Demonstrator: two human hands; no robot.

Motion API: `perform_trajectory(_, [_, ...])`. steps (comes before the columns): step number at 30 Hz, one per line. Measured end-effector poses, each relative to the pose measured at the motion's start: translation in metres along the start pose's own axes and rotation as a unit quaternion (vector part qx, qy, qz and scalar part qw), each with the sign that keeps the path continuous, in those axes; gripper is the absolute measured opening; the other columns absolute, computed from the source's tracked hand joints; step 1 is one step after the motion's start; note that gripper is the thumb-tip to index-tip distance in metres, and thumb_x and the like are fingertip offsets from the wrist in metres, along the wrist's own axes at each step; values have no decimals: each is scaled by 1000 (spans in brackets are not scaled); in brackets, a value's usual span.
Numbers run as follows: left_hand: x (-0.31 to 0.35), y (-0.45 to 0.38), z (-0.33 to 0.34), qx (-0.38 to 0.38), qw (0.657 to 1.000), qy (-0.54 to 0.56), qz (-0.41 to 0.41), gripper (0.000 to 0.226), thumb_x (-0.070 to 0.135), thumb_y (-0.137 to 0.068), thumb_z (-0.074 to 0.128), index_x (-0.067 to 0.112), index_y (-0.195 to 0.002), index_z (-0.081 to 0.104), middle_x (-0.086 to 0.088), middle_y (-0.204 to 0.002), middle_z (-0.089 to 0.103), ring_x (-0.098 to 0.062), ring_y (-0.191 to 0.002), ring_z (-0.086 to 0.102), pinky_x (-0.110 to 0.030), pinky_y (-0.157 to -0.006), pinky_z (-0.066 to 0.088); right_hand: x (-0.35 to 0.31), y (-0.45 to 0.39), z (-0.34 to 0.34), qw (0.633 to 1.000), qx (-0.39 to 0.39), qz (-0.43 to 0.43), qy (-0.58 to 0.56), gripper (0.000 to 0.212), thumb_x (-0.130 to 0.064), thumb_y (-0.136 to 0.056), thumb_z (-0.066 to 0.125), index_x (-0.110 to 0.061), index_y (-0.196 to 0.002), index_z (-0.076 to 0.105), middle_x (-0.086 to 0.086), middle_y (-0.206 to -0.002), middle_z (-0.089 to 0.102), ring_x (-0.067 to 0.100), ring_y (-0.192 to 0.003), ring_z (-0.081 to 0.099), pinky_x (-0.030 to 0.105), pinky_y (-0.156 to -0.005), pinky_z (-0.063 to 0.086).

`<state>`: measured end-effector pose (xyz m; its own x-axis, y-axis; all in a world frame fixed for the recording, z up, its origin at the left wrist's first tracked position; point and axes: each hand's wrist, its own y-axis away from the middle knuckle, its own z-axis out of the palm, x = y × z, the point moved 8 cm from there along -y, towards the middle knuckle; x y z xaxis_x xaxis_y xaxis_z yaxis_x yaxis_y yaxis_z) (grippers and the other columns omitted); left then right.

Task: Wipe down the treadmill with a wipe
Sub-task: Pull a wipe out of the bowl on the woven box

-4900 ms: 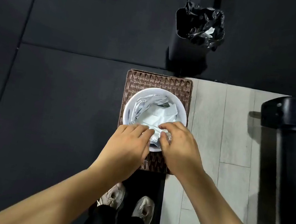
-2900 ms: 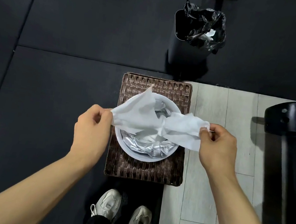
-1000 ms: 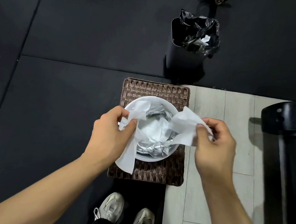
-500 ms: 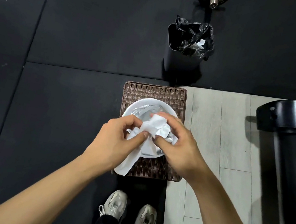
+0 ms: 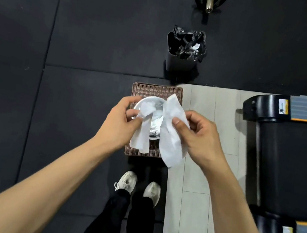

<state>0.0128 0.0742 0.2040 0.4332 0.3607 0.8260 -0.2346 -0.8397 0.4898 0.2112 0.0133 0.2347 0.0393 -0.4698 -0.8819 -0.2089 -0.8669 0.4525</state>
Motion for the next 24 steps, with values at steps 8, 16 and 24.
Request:
perform_trajectory(8, [88,63,1,-55,981,171,-72,14,4,-99,60,8,-110,69,-11,-91,77,-20,-74,70,-36,-73,57,-76,72,6,967,15,50,-249,23,-14,-95,65,-4,-116,68,8,-93,75,16,-71,70,21,-53,50])
perform_trajectory(16, [167,105,0,-140,963,220,-62,29,25,-93,74,12,-118,65,-3,-100,76,-16,-81,73,-27,-62,55,-128,113,-31,980,170,11,-103,14,-17,-91,75,-4,-91,67,9,-81,77,27,-77,75,40,-70,58])
perform_trajectory(24, [226,137,-4,-189,965,180,12,46,-9,-92,64,14,-131,59,-14,-114,76,-33,-104,74,-44,-87,59,-145,143,-40,970,115,42,-211,43,-33,-88,76,-15,-125,63,5,-114,75,16,-102,72,29,-83,56])
